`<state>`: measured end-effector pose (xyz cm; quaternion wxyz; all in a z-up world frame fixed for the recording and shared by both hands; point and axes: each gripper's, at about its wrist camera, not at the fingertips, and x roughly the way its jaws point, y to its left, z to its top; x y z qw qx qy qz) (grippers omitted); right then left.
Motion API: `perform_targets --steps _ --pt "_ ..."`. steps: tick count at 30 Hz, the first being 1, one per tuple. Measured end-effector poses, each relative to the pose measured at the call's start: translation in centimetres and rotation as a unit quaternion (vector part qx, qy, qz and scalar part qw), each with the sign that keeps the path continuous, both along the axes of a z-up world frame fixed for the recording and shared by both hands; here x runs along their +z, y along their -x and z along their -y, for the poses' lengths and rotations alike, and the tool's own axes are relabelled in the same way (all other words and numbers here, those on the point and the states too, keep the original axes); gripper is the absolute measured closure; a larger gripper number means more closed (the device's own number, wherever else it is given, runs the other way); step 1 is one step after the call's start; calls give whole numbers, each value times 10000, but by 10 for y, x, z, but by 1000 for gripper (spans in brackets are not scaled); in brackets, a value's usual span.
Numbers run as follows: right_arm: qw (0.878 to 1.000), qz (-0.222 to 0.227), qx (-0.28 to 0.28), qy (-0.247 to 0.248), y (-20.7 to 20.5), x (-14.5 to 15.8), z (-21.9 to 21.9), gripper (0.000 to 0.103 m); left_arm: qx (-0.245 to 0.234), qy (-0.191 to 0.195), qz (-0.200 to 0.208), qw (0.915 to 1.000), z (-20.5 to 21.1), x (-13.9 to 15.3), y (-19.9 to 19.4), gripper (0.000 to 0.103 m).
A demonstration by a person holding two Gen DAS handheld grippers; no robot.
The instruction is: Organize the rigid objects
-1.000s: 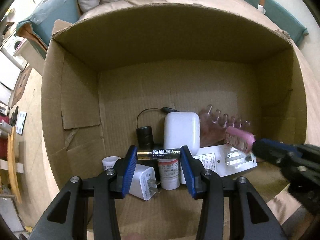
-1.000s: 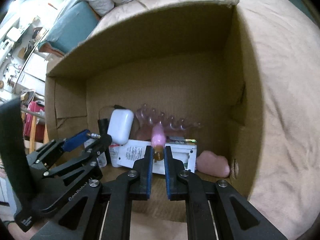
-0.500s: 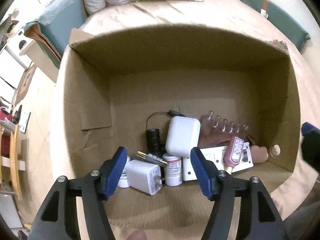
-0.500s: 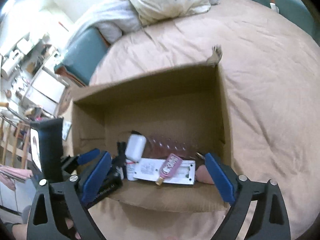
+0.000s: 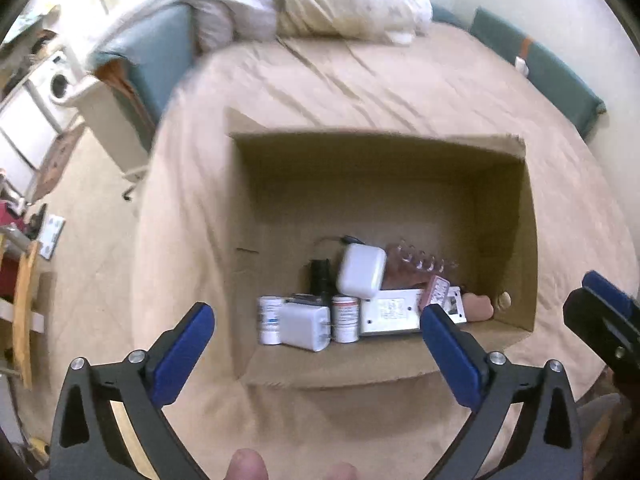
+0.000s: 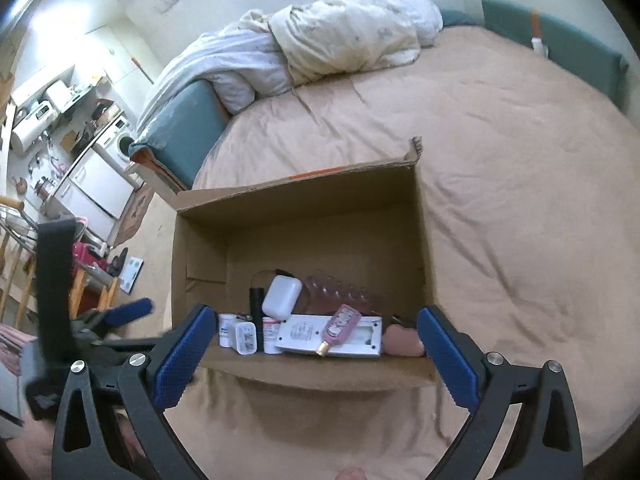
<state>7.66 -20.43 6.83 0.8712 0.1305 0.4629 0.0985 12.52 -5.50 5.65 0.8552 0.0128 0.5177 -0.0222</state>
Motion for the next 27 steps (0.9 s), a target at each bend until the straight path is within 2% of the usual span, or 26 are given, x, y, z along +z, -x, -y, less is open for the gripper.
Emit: perform_targets --steps 4,7,11,13,18,20,22,24,27 --pt "9993 255 -284 -5 25 0 4 0 81 -12 275 9996 -12 17 30 1" --pt "9981 415 -415 181 40 2 2 0 33 -23 499 9987 -20 24 52 1" --pt "9971 589 -282 396 56 8 -7 0 20 -206 906 9957 -28 33 84 1" --pt "9967 633 -212 471 63 8 -12 0 -1 -168 1042 9944 -32 32 96 1" --pt "9956 680 -122 635 75 -2 -20 0 185 -36 895 9958 -44 8 106 1" --pt "9951 667 -122 721 77 -10 -20 0 212 -108 763 9968 -47 -4 105 1" --pt "9956 561 -137 735 76 -20 -20 0 287 -195 724 9968 -48 -9 103 1" --pt "9958 449 -115 790 73 -27 -22 0 375 -101 666 9970 -52 -14 97 1" --pt "9945 514 -146 895 69 -29 -25 0 464 -47 440 9979 -53 -25 90 1"
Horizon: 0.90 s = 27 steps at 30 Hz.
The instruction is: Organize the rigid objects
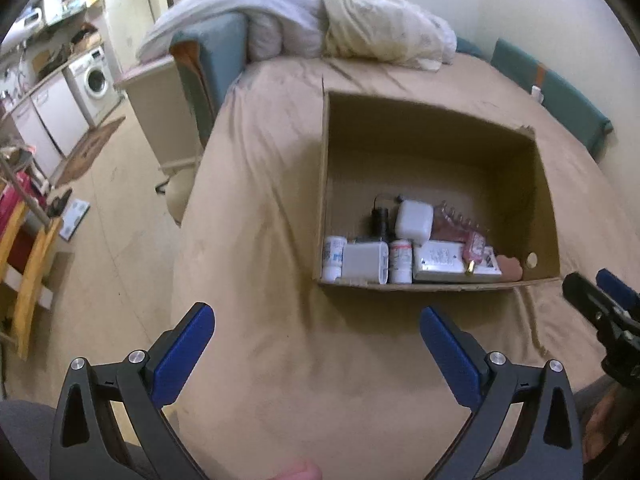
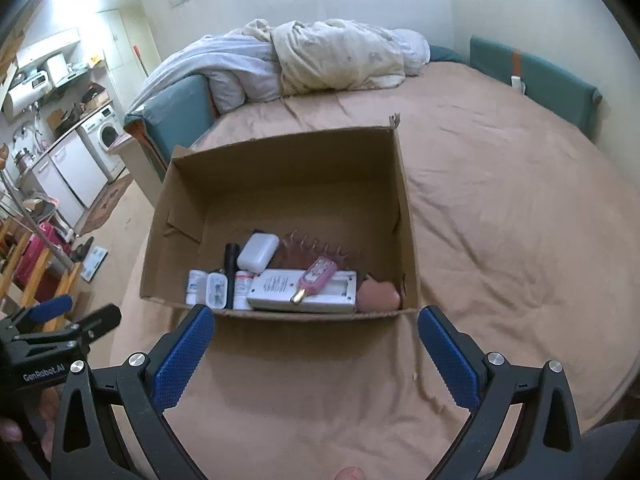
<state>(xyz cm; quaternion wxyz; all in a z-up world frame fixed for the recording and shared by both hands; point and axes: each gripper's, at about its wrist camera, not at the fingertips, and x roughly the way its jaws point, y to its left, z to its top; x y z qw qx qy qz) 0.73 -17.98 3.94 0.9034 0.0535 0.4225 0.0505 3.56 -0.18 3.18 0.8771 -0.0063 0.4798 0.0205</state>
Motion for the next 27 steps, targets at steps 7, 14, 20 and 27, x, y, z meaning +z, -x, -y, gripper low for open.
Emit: perform_targets --steps 7,14,20,27 --pt "10000 -66 16 -22 -4 -4 -2 0 -161 -77 16 9998 10 -4 -1 1" --pt "9999 -92 -15 -83 -4 -5 -1 0 -151 -31 12 9999 9 -4 -1 1" --pt "9999 -117 -18 -54 -5 -6 -1 0 -74 16 1 10000 7 -3 -2 1" --pt "9999 -135 -51 -26 -5 -7 0 0 -55 35 5 10000 5 -3 -2 1"
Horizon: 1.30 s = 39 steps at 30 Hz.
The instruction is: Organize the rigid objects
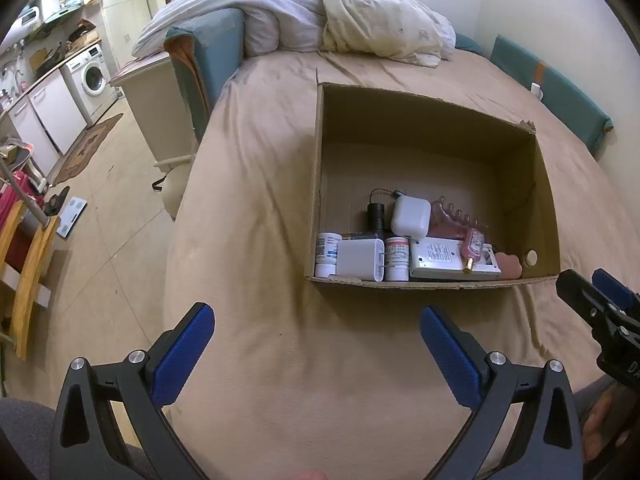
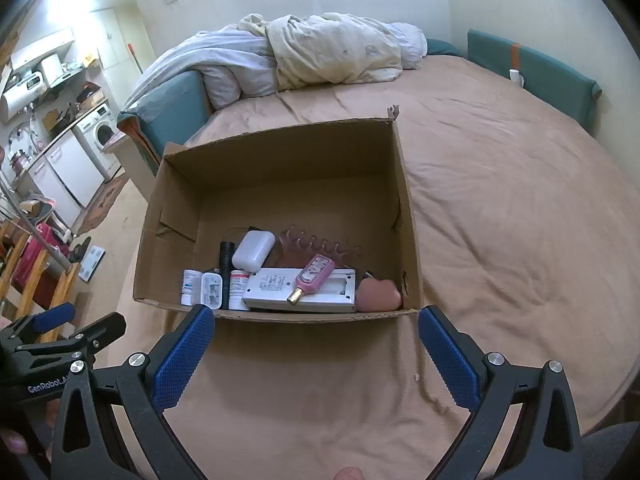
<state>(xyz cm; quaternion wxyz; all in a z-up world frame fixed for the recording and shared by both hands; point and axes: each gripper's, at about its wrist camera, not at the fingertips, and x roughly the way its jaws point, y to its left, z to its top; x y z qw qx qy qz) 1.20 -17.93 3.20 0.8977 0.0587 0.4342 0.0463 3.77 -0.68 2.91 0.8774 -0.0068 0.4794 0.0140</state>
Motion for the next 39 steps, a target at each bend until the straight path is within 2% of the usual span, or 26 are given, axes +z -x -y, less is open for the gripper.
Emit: perform_targets --steps 39 --pt "10000 4 -36 57 1 0 3 0 79 -8 7 10000 -1 0 0 1"
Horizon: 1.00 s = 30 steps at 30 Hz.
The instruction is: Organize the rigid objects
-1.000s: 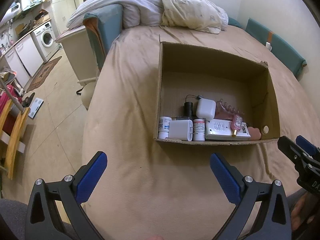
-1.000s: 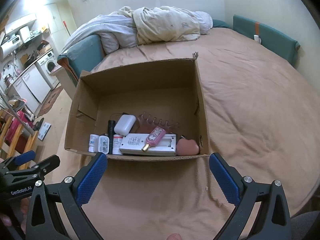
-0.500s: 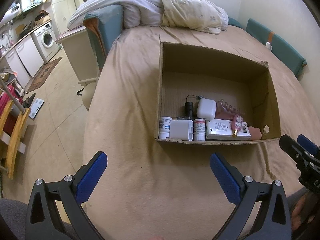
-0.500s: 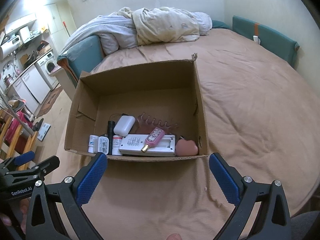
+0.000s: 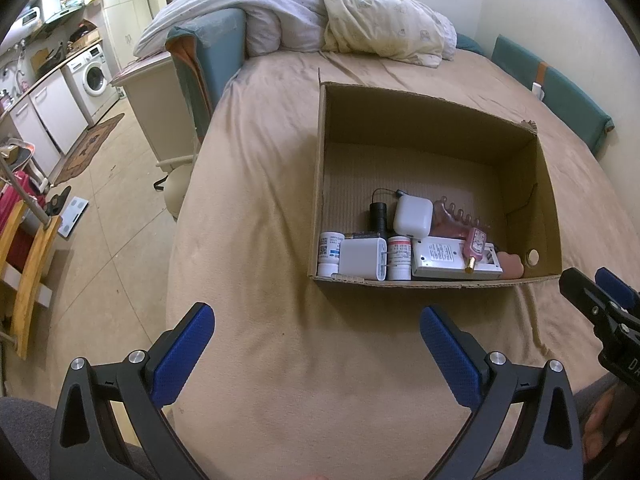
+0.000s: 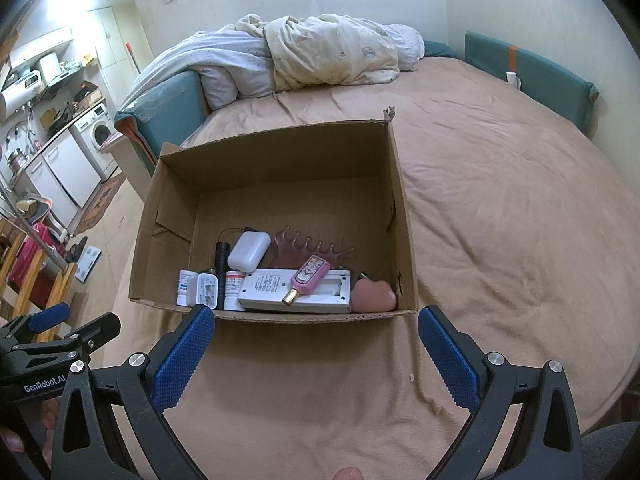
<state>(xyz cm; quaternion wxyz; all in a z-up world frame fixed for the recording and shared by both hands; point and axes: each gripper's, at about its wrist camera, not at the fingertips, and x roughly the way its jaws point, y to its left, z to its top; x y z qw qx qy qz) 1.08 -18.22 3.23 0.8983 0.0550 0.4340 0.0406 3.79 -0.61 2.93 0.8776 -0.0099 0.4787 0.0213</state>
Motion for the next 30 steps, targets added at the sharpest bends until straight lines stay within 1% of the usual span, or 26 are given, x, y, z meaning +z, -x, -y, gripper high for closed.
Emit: perform_targets --steps 30 --pt "10000 10 15 3 1 0 0 0 50 15 -22 10000 -1 -2 1 1"
